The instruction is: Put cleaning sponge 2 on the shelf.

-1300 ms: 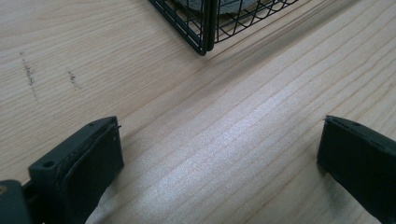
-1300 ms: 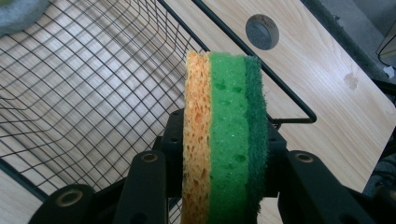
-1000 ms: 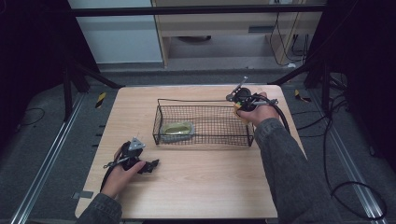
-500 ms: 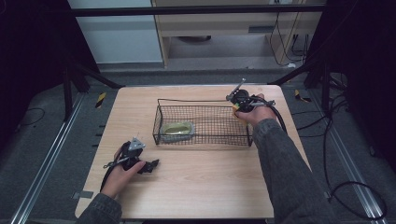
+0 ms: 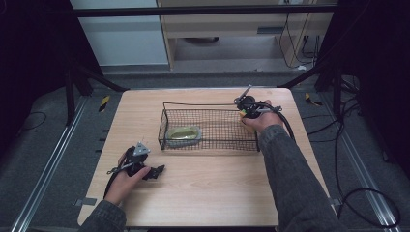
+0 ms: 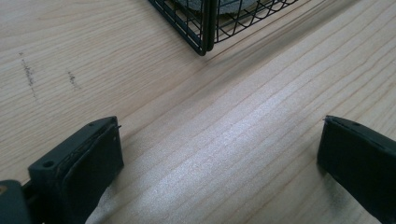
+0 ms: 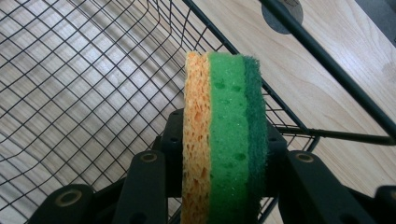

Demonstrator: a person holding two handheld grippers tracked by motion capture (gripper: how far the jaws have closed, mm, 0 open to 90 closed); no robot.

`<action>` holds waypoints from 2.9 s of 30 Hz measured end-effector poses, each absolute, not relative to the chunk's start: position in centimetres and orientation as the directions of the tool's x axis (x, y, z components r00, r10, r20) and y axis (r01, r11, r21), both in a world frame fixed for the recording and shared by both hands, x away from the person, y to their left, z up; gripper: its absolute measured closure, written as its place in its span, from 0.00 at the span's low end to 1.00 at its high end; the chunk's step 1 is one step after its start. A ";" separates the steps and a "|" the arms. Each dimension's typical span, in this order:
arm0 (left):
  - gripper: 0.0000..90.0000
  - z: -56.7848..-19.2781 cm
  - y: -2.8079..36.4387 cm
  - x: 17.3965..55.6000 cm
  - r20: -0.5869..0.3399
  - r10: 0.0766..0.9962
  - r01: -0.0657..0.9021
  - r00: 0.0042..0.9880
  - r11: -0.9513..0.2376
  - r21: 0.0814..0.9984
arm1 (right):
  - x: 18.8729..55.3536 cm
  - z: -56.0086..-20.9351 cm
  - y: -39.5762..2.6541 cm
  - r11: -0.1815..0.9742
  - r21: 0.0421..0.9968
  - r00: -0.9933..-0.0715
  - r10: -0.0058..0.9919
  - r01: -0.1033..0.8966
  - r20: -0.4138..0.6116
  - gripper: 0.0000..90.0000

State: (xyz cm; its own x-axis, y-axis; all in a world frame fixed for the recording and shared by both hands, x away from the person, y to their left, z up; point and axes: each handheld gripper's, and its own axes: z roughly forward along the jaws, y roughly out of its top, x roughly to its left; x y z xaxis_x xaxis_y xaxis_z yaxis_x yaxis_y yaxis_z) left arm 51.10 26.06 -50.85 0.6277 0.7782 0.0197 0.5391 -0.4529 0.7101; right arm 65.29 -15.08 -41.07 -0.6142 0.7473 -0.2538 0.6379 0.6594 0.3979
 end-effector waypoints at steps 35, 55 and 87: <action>0.00 -50.9 26.1 51.1 0.020 0.776 0.536 0.631 -0.454 0.712 | 63.4 -39.7 -13.4 0.677 0.405 -0.653 0.725 0.615 -0.220 0.54; 0.00 -50.9 26.1 51.2 0.020 0.775 0.536 0.632 -0.455 0.711 | 62.0 -39.2 -12.7 0.669 0.434 -0.681 0.716 0.604 -0.156 0.55; 0.00 -50.9 26.1 51.1 0.020 0.775 0.537 0.632 -0.457 0.709 | 60.1 -36.6 -16.3 0.464 0.630 -0.563 0.825 0.622 -0.052 0.10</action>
